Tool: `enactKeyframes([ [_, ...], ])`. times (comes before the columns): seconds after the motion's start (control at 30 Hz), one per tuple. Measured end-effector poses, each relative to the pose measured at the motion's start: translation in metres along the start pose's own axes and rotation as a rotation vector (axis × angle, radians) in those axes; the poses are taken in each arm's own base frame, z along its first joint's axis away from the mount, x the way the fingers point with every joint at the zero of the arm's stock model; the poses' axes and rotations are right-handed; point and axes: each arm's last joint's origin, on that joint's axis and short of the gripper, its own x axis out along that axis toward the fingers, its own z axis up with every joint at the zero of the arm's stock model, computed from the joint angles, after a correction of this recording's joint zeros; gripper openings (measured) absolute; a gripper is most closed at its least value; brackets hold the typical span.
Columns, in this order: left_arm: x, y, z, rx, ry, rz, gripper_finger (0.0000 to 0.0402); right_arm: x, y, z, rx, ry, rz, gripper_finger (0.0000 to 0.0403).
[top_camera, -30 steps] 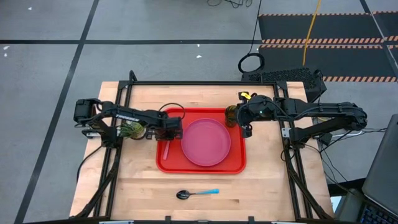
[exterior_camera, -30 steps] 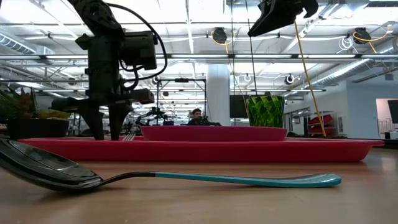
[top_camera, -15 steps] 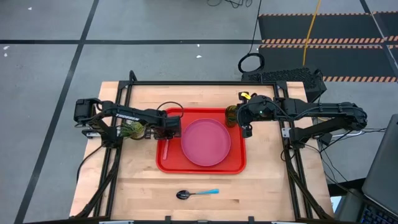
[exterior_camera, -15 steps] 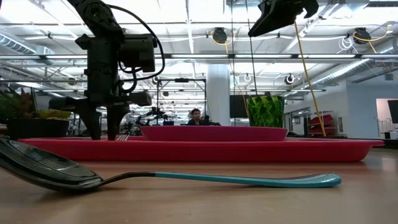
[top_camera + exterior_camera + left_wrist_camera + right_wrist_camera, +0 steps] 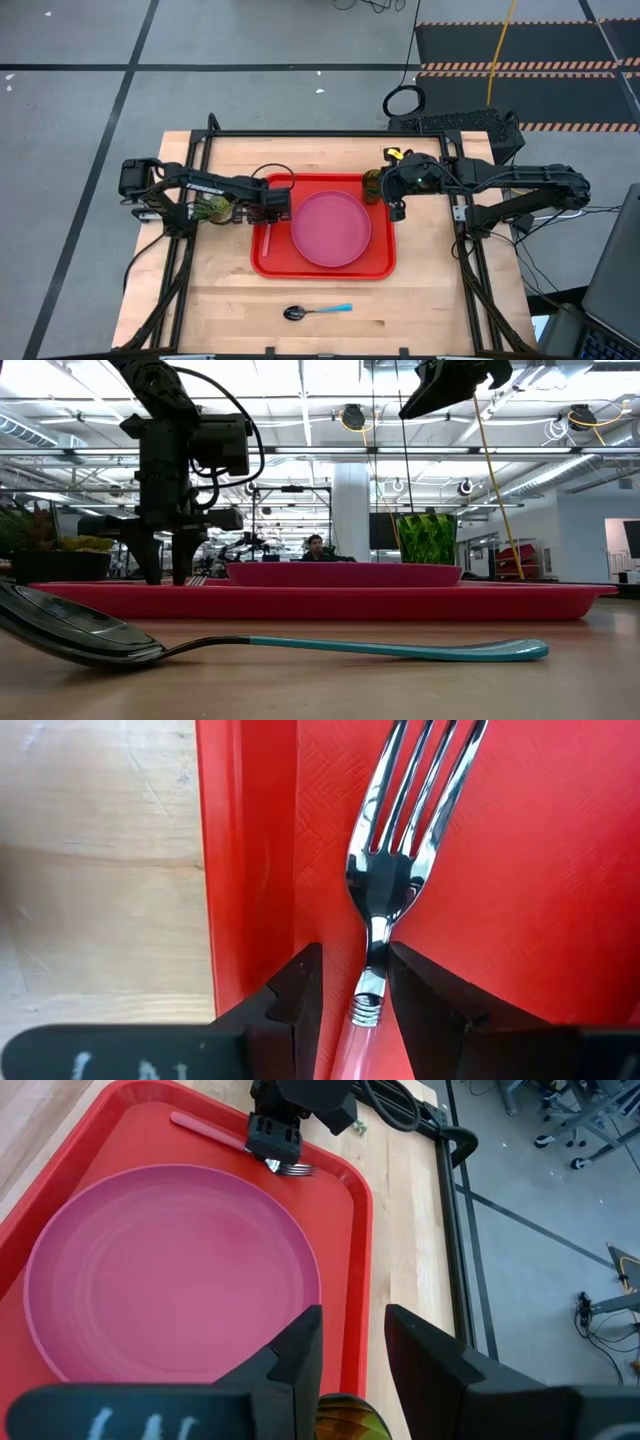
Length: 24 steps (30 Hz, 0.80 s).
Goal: Pick and place plate/cup/fork/spoon on tray
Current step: Put the pink fork on the red tray to the left of the pink plate
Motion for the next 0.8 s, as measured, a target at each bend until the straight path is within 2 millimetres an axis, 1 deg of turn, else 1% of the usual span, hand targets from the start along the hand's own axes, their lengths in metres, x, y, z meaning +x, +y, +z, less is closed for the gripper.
enactKeyframes([
  [0.5,0.0000,0.0001,0.0010,-0.001,-0.020,0.002,0.0115,0.0000,0.0000,0.0000,0.000,0.000,0.000,0.0106],
  [0.8,0.0000,0.0001,0.0017,0.029,-0.044,0.004,0.0115,0.0001,0.0000,0.0000,0.000,0.000,0.000,0.0106],
])
